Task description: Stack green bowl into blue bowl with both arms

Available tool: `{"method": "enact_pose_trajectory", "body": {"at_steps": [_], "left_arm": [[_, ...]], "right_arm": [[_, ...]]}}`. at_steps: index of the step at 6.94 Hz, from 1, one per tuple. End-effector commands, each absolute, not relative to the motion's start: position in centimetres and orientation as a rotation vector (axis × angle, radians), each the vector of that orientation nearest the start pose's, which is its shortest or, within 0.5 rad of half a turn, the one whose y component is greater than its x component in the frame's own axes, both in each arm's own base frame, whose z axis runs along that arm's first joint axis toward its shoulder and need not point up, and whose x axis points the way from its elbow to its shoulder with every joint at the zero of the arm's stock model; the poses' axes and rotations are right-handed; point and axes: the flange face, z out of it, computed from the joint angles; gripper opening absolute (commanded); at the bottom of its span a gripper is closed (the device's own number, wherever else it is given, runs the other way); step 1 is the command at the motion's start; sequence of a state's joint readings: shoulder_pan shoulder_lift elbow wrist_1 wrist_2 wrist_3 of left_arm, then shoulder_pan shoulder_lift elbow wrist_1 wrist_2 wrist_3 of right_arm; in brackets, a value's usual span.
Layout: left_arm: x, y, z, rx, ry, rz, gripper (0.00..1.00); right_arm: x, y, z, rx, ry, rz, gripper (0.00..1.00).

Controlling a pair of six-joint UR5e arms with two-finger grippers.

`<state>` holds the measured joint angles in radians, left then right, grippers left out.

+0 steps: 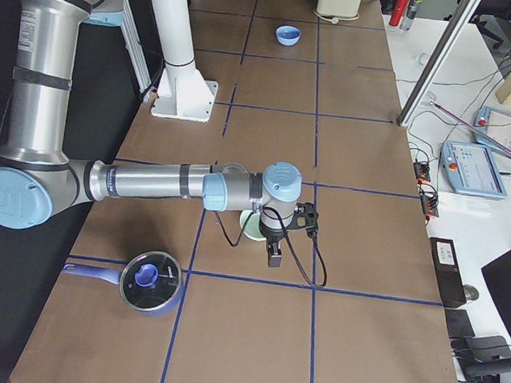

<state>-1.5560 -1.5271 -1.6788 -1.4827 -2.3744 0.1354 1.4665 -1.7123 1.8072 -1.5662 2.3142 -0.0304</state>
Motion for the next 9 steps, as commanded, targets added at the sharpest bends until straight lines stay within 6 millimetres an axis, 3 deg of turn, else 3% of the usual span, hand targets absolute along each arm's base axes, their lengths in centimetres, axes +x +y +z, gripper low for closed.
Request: {"method": "enact_pose_trajectory", "body": {"at_steps": [1, 3, 5, 8, 9], "left_arm": [[-5.4, -45.8, 64.0, 0.121, 0.802, 0.153, 1.0], [-4.9, -45.8, 62.5, 0.109, 0.852, -0.001, 1.0], [-4.3, -46.1, 61.2, 0.13, 0.789, 0.018, 1.0], [-2.7, -41.6, 59.4, 0.018, 0.734, 0.027, 1.0], [-1.6, -41.3, 59.3, -0.005, 0.789, 0.034, 1.0]], "right_arm": [[2.0, -44.6, 60.3, 0.081, -0.748, -0.171, 1.0], [1.8, -44.6, 59.5, 0.093, -0.763, -0.175, 1.0], [1.8, -44.5, 59.7, 0.087, -0.768, -0.172, 1.0], [1.8, -44.4, 59.7, 0.088, -0.769, -0.176, 1.0], [1.6, -44.3, 59.7, 0.084, -0.796, -0.177, 1.0]]}}
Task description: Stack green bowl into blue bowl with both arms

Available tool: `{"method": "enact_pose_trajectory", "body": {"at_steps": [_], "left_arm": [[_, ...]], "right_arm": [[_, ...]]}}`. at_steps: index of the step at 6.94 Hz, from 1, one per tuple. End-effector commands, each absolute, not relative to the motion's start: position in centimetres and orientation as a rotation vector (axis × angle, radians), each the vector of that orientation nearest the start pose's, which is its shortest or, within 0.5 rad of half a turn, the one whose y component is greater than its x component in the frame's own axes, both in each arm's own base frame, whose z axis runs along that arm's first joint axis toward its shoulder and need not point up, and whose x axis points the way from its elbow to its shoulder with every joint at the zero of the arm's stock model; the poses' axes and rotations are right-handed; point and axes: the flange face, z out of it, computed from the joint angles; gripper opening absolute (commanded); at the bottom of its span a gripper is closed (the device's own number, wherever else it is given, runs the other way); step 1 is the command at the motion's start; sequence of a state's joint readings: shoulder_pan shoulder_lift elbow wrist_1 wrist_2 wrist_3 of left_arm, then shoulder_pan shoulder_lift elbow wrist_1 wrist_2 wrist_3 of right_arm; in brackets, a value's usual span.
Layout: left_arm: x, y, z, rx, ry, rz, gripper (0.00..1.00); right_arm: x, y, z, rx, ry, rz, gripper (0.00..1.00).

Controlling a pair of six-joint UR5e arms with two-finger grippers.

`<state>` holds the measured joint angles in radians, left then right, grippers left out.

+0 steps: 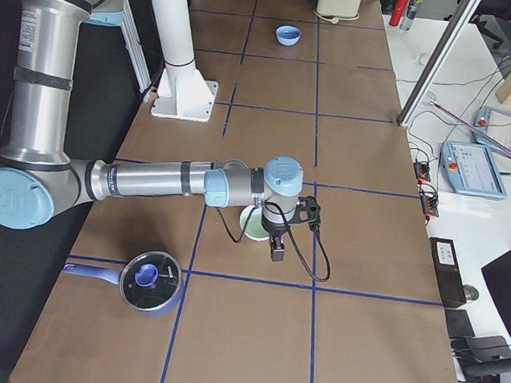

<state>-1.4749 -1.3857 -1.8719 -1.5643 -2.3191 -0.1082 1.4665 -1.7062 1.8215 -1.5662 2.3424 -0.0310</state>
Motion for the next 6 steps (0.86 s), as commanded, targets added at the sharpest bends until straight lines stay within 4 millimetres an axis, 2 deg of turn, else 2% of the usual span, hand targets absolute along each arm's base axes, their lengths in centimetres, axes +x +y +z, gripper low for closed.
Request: {"method": "enact_pose_trajectory", "body": {"at_steps": [1, 2, 3, 4, 5, 6], "left_arm": [[2.1, -41.4, 59.6, -0.076, 0.799, 0.038, 1.0], [7.9, -41.4, 58.7, -0.102, 0.8, 0.098, 1.0], [10.1, -41.6, 60.0, -0.088, 0.82, 0.07, 1.0], [12.8, -41.6, 62.5, -0.052, 0.858, 0.062, 1.0], [14.5, -42.5, 63.1, -0.026, 0.9, 0.007, 1.0], [15.6, -43.2, 62.8, -0.021, 0.922, -0.018, 1.0]], "right_arm": [[1.5, -44.1, 59.6, 0.081, -0.822, -0.176, 1.0], [1.5, -44.2, 59.4, 0.083, -0.824, -0.178, 1.0], [1.4, -44.2, 59.4, 0.083, -0.824, -0.179, 1.0], [1.3, -44.2, 59.4, 0.084, -0.824, -0.183, 1.0], [1.2, -44.2, 59.4, 0.081, -0.826, -0.185, 1.0], [1.1, -44.2, 59.4, 0.081, -0.828, -0.187, 1.0]]}}
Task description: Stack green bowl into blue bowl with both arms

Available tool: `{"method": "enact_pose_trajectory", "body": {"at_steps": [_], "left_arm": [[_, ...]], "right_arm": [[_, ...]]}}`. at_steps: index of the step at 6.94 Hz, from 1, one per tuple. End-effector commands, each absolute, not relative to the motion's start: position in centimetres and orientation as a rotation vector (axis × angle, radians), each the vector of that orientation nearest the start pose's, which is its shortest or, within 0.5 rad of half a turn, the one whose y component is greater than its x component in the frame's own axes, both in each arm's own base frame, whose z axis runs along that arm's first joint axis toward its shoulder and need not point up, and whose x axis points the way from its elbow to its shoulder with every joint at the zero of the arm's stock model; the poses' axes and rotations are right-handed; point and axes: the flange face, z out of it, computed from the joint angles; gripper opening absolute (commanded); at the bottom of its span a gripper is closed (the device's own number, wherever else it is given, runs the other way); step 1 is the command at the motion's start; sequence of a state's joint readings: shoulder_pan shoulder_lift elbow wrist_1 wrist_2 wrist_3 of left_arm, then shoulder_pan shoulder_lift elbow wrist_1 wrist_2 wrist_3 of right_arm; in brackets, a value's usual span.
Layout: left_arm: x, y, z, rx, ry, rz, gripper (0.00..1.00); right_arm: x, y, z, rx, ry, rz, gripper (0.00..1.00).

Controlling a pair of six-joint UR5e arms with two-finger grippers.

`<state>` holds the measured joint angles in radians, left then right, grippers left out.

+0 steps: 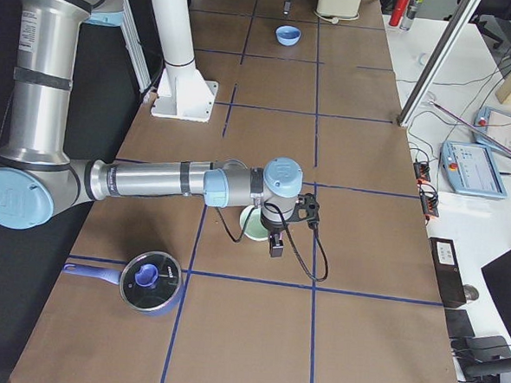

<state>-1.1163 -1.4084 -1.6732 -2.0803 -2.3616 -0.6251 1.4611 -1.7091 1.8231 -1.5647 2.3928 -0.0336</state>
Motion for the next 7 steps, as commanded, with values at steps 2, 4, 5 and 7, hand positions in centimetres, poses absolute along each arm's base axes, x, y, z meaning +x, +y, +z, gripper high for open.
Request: {"method": "enact_pose_trajectory", "body": {"at_steps": [2, 4, 5, 7], "left_arm": [[20.5, -44.2, 61.7, -0.061, 0.933, 0.022, 0.82], [21.5, -44.3, 61.5, -0.075, 0.936, 0.02, 0.05], [22.2, -45.1, 59.6, -0.057, 0.957, 0.022, 0.0], [31.4, -50.4, 45.0, -0.104, 1.102, -0.136, 0.0]], "right_arm": [[0.8, -44.2, 60.0, 0.066, -0.828, -0.186, 1.0], [0.5, -44.2, 60.2, 0.058, -0.828, -0.191, 1.0], [0.3, -44.2, 60.2, 0.057, -0.828, -0.194, 1.0], [-0.3, -44.3, 60.1, 0.055, -0.826, -0.21, 1.0]]}}
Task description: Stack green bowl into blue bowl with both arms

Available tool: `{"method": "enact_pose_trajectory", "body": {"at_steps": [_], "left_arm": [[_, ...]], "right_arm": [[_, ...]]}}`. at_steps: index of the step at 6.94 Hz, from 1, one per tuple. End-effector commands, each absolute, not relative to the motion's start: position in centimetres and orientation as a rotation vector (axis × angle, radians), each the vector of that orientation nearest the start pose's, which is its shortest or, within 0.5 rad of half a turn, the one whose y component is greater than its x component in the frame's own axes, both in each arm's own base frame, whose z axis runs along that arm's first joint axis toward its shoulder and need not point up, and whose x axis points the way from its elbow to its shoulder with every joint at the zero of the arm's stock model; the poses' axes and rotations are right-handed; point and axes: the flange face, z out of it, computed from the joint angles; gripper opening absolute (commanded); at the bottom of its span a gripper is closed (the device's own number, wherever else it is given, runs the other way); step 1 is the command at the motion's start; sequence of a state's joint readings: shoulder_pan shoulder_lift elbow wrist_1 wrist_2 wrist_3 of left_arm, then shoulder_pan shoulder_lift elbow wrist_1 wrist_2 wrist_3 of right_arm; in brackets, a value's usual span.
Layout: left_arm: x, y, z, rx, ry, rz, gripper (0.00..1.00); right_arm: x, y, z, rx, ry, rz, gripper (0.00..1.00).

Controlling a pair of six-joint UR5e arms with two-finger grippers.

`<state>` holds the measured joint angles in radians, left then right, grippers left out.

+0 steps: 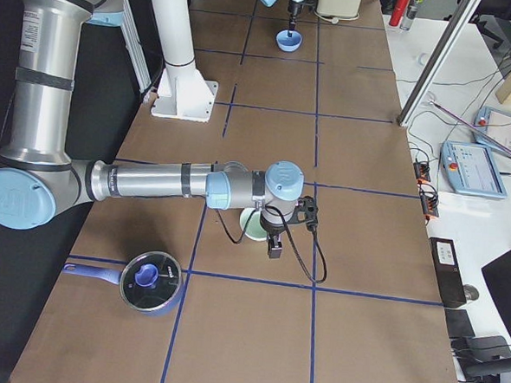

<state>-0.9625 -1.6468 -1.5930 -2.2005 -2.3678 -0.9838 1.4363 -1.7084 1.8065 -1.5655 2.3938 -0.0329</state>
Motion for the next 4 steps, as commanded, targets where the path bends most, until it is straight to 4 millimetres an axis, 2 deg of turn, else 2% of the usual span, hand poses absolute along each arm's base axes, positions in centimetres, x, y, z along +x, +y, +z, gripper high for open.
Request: {"method": "enact_pose_trajectory", "body": {"at_steps": [1, 2, 3, 4], "left_arm": [[37.4, -50.4, 36.7, -0.135, 1.177, -0.142, 0.0], [41.8, -49.5, 30.7, -0.189, 1.217, -0.205, 0.0], [47.6, -46.9, 26.5, -0.143, 1.232, -0.204, 0.0], [52.4, -44.6, 23.7, -0.074, 1.188, -0.226, 0.0]], "right_arm": [[-0.6, -44.4, 60.0, 0.058, -0.823, -0.219, 1.0], [-0.8, -44.6, 59.8, 0.078, -0.823, -0.231, 1.0], [-0.9, -44.6, 60.3, 0.071, -0.823, -0.228, 1.0], [-1.2, -44.6, 60.4, 0.069, -0.825, -0.234, 1.0]]}}
